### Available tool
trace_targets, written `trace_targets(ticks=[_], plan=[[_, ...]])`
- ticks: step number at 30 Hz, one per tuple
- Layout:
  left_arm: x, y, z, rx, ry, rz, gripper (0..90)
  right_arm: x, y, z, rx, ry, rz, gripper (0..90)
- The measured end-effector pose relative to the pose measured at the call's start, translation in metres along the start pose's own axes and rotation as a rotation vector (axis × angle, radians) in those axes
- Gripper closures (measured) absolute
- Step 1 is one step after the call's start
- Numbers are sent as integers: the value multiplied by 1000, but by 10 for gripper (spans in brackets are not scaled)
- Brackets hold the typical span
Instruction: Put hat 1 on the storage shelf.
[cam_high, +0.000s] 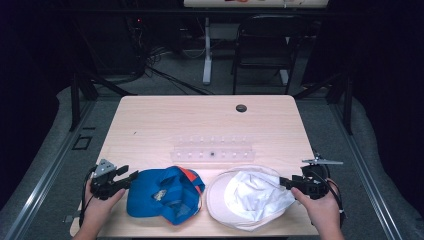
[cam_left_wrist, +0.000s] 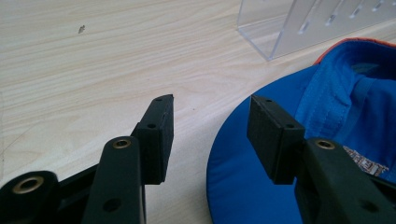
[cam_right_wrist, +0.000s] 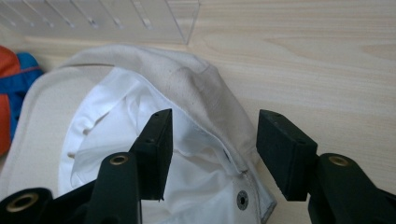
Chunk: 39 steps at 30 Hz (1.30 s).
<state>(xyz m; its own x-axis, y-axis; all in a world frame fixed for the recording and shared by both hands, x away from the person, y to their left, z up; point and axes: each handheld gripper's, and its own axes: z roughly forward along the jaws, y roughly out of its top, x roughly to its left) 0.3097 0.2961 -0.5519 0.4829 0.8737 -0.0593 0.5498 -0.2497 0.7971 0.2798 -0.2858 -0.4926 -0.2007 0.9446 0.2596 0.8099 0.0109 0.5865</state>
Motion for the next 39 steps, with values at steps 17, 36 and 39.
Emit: trace_targets(ticks=[17, 36, 39], plan=[[2, -1, -2, -1, 6, -5, 511, -6, 12, 9, 232, -36, -5, 478], [1, -2, -2, -14, 13, -7, 511, -12, 18, 19, 356, -26, 45, 720], [1, -2, -2, -15, 14, -9, 511, -11, 20, 18, 395, -19, 24, 751]])
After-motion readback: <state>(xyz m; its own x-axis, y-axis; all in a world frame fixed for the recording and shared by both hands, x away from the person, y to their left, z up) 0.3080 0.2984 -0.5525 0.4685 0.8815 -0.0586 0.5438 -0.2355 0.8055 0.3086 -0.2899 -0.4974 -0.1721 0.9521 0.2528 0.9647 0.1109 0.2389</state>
